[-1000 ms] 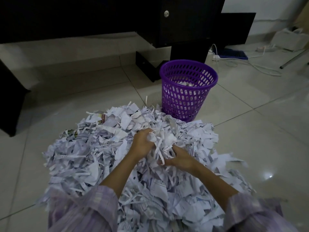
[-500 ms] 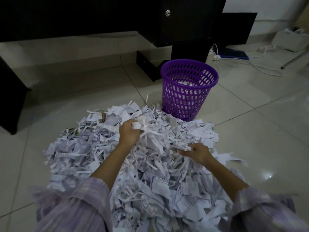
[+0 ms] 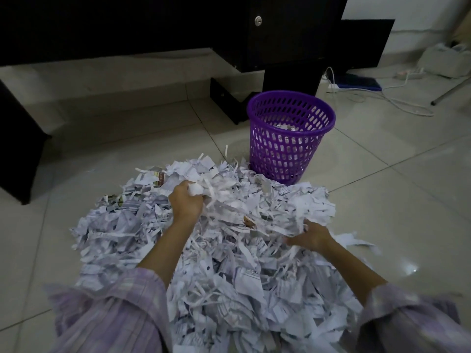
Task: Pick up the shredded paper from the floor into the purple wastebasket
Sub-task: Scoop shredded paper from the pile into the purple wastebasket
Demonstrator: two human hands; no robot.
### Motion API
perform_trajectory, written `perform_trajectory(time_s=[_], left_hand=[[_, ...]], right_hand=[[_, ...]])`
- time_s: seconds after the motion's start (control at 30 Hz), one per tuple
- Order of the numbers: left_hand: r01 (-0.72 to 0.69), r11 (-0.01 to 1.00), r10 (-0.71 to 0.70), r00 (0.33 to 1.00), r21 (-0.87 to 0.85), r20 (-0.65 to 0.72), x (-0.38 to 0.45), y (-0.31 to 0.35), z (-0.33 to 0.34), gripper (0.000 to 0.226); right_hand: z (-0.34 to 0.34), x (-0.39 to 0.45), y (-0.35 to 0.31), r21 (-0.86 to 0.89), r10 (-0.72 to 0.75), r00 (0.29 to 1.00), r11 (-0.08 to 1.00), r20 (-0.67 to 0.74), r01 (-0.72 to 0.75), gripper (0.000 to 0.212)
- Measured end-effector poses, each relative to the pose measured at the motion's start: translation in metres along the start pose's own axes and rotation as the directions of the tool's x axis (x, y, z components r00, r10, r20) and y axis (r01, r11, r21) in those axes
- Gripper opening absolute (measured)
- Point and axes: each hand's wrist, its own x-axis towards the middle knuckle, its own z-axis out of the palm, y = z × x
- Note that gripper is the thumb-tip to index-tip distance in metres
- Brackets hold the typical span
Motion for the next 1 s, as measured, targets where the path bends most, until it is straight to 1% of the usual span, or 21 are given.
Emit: perform_trajectory(time_s=[0.03,0.1,0.17,0.2,0.23,0.27,0.3,0.33,0.4,0.47,0.5,0.57,0.63,0.67,0.73,0.8,0.87,0.9,0.93,0.97,1.0], left_hand=[[0.003,1.0,-0.003,1.0,0.006,0.002,-0.001,-0.001,0.002,0.026],[0.012,1.0,-0.012,1.0,0.021,0.01,-0.005,0.0,0.004,0.032],[-0.012,0.999,0.011,1.0,0.048,0.023,-0.01,0.004,0.009,0.04],[-0.046,0.996,0.043,0.998,0.079,0.036,-0.013,0.007,0.012,0.041],[-0.095,0.988,0.089,0.995,0.121,0.05,-0.016,0.009,0.014,0.04],[-0.15,0.974,0.14,0.988,0.172,0.064,-0.018,0.012,0.017,0.039],[-0.203,0.951,0.19,0.979,0.235,0.079,-0.02,0.015,0.019,0.038],[-0.252,0.919,0.234,0.967,0.302,0.098,-0.024,0.018,0.022,0.038],[-0.345,0.859,0.314,0.939,0.377,0.144,-0.03,0.023,0.026,0.038],[-0.443,0.814,0.395,0.896,0.375,0.202,-0.035,0.026,0.031,0.041],[-0.49,0.788,0.428,0.871,0.372,0.241,-0.038,0.026,0.034,0.045],[-0.556,0.756,0.458,0.826,0.344,0.329,-0.043,0.026,0.04,0.056],[-0.588,0.758,0.458,0.788,0.283,0.411,-0.048,0.026,0.045,0.063],[-0.608,0.751,0.459,0.762,0.258,0.458,-0.05,0.026,0.047,0.067],[-0.67,0.711,0.471,0.679,0.213,0.563,-0.054,0.025,0.05,0.08],[-0.757,0.617,0.503,0.589,0.214,0.633,-0.056,0.023,0.049,0.091],[-0.852,0.451,0.575,0.505,0.265,0.644,-0.057,0.021,0.046,0.091],[-0.872,0.411,0.61,0.48,0.265,0.631,-0.057,0.02,0.045,0.088],[-0.867,0.431,0.623,0.486,0.25,0.613,-0.057,0.02,0.043,0.086],[-0.833,0.504,0.609,0.53,0.228,0.59,-0.055,0.019,0.043,0.082],[-0.767,0.608,0.57,0.6,0.203,0.561,-0.052,0.017,0.044,0.077]], right_hand=[[0.0,-0.001,-0.004,-0.008,0.023,0.998,1.0,0.051,-0.022,0.085],[0.005,-0.002,-0.019,-0.115,0.046,0.994,0.993,0.098,-0.034,0.11],[0.009,-0.002,-0.035,-0.218,0.03,0.999,0.976,0.018,-0.025,0.119],[0.012,-0.002,-0.044,-0.191,0.012,0.998,0.981,-0.056,-0.023,0.114],[0.013,-0.006,-0.054,-0.069,-0.037,0.989,0.997,-0.146,0.027,0.102],[0.014,-0.01,-0.063,0.14,-0.086,0.971,0.983,-0.225,0.119,0.091],[0.016,-0.012,-0.07,0.379,-0.11,0.954,0.9,-0.278,0.214,0.089],[0.017,-0.017,-0.078,0.555,-0.132,0.947,0.783,-0.294,0.282,0.088],[0.019,-0.029,-0.09,0.738,-0.167,0.968,0.627,-0.185,0.249,0.072],[0.019,-0.041,-0.098,0.84,-0.278,0.96,0.529,0.039,0.119,0.047],[0.02,-0.045,-0.1,0.879,-0.347,0.928,0.474,0.132,0.052,0.041],[0.024,-0.048,-0.098,0.916,-0.433,0.874,0.4,0.22,-0.033,0.044],[0.03,-0.046,-0.094,0.918,-0.415,0.871,0.386,0.262,-0.093,0.043],[0.032,-0.047,-0.093,0.915,-0.387,0.878,0.385,0.282,-0.124,0.037],[0.037,-0.044,-0.09,0.912,-0.306,0.913,0.387,0.269,-0.139,0.026],[0.039,-0.039,-0.086,0.905,-0.226,0.948,0.41,0.224,-0.116,0.021],[0.035,-0.036,-0.082,0.899,-0.185,0.962,0.425,0.203,-0.108,0.017],[0.031,-0.034,-0.079,0.9,-0.172,0.965,0.422,0.196,-0.108,0.017],[0.025,-0.032,-0.077,0.902,-0.155,0.971,0.42,0.183,-0.103,0.018],[0.019,-0.031,-0.075,0.9,-0.146,0.974,0.425,0.171,-0.095,0.02],[0.013,-0.029,-0.074,0.902,-0.143,0.976,0.423,0.167,-0.093,0.023]])
